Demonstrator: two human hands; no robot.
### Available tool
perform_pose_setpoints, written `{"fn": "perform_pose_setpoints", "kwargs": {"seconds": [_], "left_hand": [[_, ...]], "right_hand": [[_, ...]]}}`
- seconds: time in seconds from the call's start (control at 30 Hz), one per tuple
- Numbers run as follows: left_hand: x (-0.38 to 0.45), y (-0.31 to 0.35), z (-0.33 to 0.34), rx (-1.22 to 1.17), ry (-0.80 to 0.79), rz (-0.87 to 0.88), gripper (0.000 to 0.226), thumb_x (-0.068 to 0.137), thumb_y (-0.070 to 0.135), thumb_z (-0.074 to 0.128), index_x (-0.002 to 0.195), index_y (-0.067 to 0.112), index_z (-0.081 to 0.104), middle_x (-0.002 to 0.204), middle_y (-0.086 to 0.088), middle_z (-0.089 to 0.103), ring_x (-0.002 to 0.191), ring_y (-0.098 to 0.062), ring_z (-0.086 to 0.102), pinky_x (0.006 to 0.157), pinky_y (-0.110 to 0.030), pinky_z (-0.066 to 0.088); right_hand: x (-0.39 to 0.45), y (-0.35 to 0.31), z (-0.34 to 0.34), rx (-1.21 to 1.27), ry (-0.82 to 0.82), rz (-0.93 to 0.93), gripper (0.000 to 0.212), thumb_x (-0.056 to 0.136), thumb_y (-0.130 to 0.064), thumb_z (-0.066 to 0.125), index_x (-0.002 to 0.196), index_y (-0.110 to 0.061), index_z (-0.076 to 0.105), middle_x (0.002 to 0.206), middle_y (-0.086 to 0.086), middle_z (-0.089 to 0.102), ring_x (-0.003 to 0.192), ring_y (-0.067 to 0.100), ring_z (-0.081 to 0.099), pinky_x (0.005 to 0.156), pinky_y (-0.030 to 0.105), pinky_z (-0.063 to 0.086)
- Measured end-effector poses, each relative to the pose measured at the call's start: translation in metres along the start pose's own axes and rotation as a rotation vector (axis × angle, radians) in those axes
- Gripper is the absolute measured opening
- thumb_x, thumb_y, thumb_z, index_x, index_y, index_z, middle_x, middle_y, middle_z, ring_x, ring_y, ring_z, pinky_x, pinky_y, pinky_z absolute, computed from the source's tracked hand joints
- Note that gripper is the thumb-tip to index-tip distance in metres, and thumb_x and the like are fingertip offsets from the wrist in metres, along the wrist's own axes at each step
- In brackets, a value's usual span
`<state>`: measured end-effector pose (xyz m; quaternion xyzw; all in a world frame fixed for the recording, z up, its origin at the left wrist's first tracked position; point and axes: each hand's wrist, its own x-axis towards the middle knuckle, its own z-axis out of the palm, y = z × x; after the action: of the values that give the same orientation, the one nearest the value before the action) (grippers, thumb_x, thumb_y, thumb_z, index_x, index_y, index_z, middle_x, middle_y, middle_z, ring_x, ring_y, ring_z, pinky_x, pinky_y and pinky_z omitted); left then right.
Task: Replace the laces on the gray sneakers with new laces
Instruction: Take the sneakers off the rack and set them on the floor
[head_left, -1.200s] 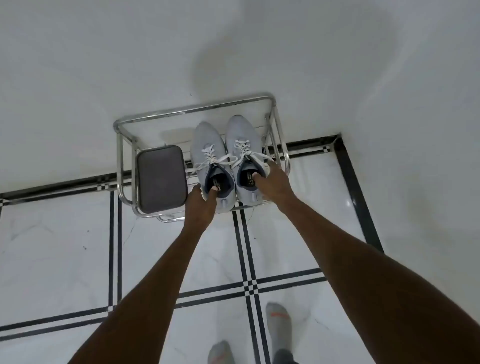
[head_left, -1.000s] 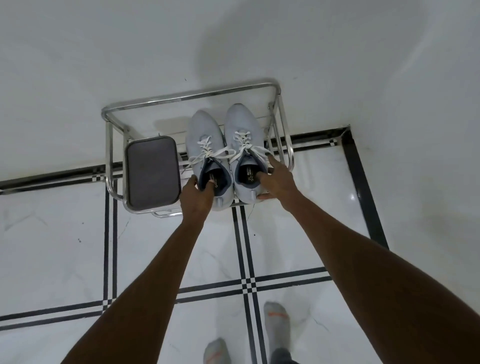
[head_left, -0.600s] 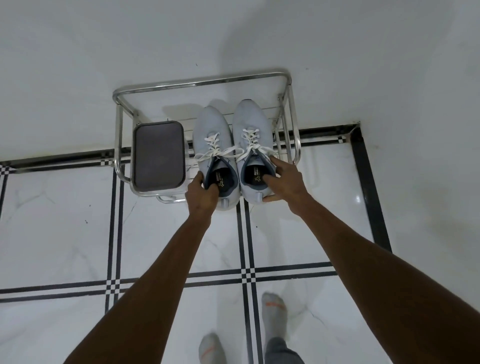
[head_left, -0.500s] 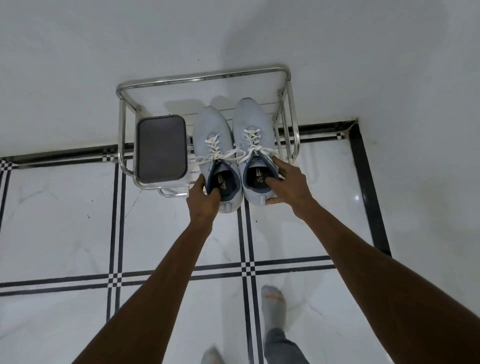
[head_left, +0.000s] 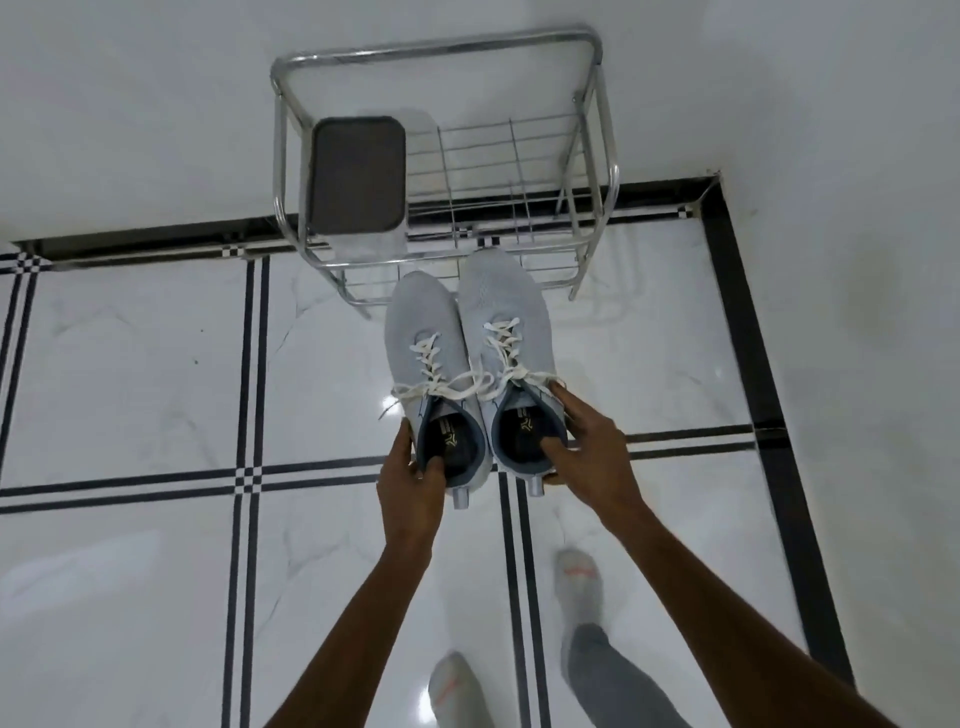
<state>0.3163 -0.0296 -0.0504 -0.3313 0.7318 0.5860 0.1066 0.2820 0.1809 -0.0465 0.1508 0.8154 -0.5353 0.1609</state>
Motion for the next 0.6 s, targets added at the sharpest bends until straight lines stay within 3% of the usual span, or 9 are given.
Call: {"fn": "perform_pose_setpoints", "kwargs": {"seconds": [0.1, 0.2, 0.3, 0.43, 0.6], "left_hand": [[-0.008, -0.046, -0.001, 0.002, 0.0, -0.059, 0.063, 0.09, 0.004, 0.057, 0.147, 0.031, 0.052, 0.124, 0.006, 0.07, 0.111, -0.015, 0.068, 0.098, -0.043, 0.057], [0.004, -0.094, 0.014, 0.019, -0.02, -0.099, 0.062, 0.089, 0.002, 0.055, 0.145, 0.029, 0.054, 0.121, 0.005, 0.072, 0.109, -0.015, 0.07, 0.096, -0.04, 0.058], [0.03, -0.131, 0.032, 0.026, -0.055, -0.115, 0.061, 0.088, 0.008, 0.056, 0.146, 0.029, 0.054, 0.124, 0.004, 0.071, 0.109, -0.014, 0.069, 0.096, -0.042, 0.058], [0.083, -0.192, 0.065, 0.074, -0.037, -0.162, 0.056, 0.091, 0.005, 0.052, 0.144, 0.025, 0.056, 0.123, -0.001, 0.07, 0.108, -0.021, 0.067, 0.094, -0.046, 0.059], [0.129, -0.237, 0.099, 0.172, 0.017, -0.138, 0.052, 0.088, 0.011, 0.052, 0.14, 0.018, 0.058, 0.12, -0.007, 0.07, 0.108, -0.028, 0.065, 0.085, -0.035, 0.054]], "right_hand": [[-0.016, 0.043, 0.019, 0.039, -0.033, 0.04, 0.073, 0.074, -0.015, 0.065, 0.143, -0.036, 0.052, 0.121, -0.005, 0.068, 0.105, 0.016, 0.069, 0.074, 0.048, 0.063], [-0.01, 0.093, 0.036, 0.095, -0.064, 0.138, 0.072, 0.082, 0.002, 0.066, 0.144, -0.032, 0.051, 0.122, -0.003, 0.065, 0.104, 0.019, 0.069, 0.063, 0.05, 0.063], [0.013, 0.139, 0.05, 0.087, -0.061, 0.141, 0.071, 0.081, 0.0, 0.066, 0.143, -0.031, 0.052, 0.121, -0.008, 0.066, 0.11, 0.017, 0.067, 0.072, 0.052, 0.063], [0.06, 0.208, 0.077, -0.01, -0.067, 0.09, 0.068, 0.08, -0.001, 0.064, 0.144, -0.023, 0.053, 0.12, -0.001, 0.067, 0.106, 0.02, 0.067, 0.083, 0.05, 0.061], [0.108, 0.259, 0.107, -0.132, -0.077, 0.091, 0.065, 0.083, -0.006, 0.067, 0.144, -0.02, 0.053, 0.117, 0.004, 0.071, 0.099, 0.02, 0.067, 0.09, 0.036, 0.059]]}}
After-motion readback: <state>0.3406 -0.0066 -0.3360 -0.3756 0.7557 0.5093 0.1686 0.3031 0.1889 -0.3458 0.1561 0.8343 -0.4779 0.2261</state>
